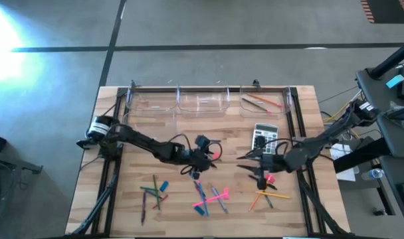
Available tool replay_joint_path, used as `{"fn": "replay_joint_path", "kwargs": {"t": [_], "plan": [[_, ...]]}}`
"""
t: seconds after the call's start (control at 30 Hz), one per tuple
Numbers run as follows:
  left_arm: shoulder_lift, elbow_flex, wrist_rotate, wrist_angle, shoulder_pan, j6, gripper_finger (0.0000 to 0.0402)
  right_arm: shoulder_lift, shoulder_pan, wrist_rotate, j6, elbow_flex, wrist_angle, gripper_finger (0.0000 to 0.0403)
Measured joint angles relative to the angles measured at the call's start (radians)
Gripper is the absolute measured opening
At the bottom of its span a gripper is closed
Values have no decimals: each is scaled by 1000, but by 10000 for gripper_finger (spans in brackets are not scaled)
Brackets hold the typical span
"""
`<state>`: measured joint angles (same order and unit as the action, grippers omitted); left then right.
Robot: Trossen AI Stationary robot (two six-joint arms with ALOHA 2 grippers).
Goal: Sort crayons/erasers/pens/pencils in bins
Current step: Put the orange eraser into the bottom transparent bin
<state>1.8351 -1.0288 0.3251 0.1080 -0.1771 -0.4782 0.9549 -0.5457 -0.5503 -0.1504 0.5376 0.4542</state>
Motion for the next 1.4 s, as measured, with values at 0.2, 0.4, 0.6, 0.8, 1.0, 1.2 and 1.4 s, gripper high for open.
{"fn": "replay_joint_path", "kwargs": {"t": [0.2, 0.4, 0.6, 0.8, 1.0, 1.2, 1.4], "plan": [[3, -49, -2, -78, -2, -10, 206, -80, 0, -2, 36, -91, 49, 96], [3, -120, -45, -196, 5, -65, 206, -108, 0, -2, 45, -106, 61, 95], [3, -176, -81, -277, 13, -117, 206, -100, 1, -2, 38, -106, 67, 95], [3, -192, -78, -285, 29, -139, 206, -96, 1, -2, 35, -107, 83, 95], [36, -244, -100, -339, 51, -141, 206, -95, 1, -2, 31, -107, 82, 95], [166, -372, -99, -513, 51, -158, 206, -95, 1, -2, 33, -106, 81, 95], [164, -396, -96, -508, 51, -158, 206, -93, 1, -2, 43, -107, 75, 95]]}}
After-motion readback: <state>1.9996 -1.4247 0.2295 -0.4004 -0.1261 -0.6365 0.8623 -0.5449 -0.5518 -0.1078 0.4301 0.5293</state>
